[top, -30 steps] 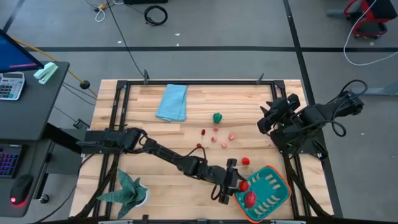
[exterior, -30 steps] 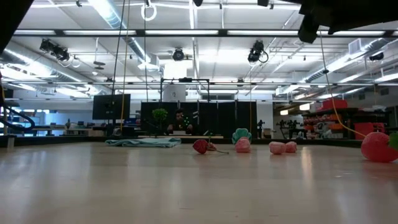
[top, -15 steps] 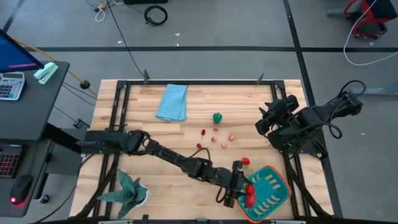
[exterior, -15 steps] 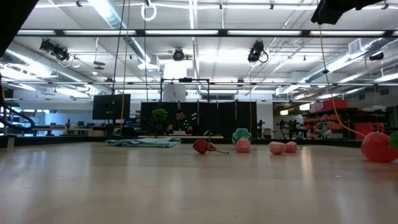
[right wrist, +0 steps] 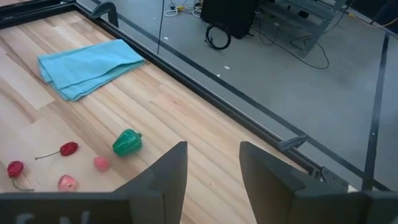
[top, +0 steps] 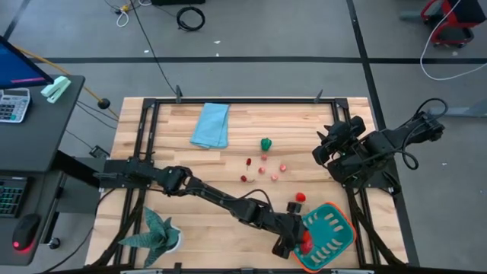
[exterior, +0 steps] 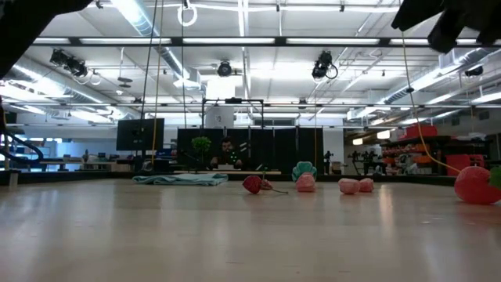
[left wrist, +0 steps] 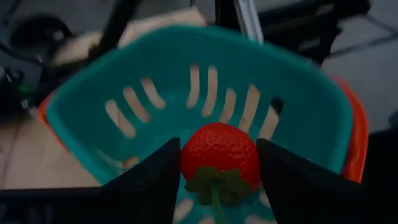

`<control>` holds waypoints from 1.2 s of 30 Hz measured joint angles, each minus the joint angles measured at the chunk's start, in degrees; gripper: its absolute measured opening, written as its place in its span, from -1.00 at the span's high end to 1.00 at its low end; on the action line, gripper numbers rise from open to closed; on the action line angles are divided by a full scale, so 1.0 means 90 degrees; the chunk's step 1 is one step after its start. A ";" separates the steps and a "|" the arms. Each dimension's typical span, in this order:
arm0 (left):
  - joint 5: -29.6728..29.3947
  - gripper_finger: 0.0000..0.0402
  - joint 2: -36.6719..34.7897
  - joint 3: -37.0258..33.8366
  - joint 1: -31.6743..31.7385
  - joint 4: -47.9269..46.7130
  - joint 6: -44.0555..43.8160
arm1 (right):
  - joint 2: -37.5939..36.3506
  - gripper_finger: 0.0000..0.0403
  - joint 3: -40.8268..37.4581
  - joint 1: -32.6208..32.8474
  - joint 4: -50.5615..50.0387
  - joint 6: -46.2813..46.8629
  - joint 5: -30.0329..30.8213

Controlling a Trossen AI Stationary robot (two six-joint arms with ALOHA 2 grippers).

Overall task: Pick and placing Produce into tupperware
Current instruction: Put the red strawberry into the blue basket

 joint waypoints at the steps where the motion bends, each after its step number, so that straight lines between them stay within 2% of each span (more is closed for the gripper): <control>1: -0.0010 -0.03 0.0000 -0.0015 0.0000 -0.0069 -0.0002 | 0.0000 0.23 0.0000 0.0000 -0.0001 0.0000 -0.0002; 11: 0.0245 -0.01 0.0000 -0.0018 0.0056 -0.0318 0.0275 | 0.0000 0.23 0.0000 0.0000 0.0050 0.0000 -0.0003; 18: 0.0254 -0.23 0.0000 -0.0020 0.0056 -0.0319 0.0429 | 0.0000 0.23 0.0000 0.0000 0.0050 0.0001 -0.0003; 23: 0.0216 -0.26 -0.0005 -0.0020 0.0058 -0.0315 0.0584 | 0.0000 0.23 0.0000 0.0000 0.0050 0.0002 -0.0003; 27: -0.0244 -0.21 -0.0065 0.0192 0.0056 -0.0804 0.0854 | 0.0000 0.23 0.0000 0.0000 0.0050 0.0005 -0.0049; 30: -0.0675 -0.17 -0.0078 0.0701 0.0058 -0.1726 0.0871 | 0.0000 0.23 0.0000 0.0000 0.0050 0.0007 -0.0191; 34: -0.1168 -0.11 -0.0373 0.0555 0.0058 -0.2234 0.0847 | 0.0002 0.23 -0.0002 0.0000 0.0053 0.0009 -0.0492; 36: -0.1399 -0.06 -0.0507 0.0556 0.0064 -0.2664 0.0790 | 0.0000 0.23 -0.0002 0.0000 0.0049 -0.0006 -0.0850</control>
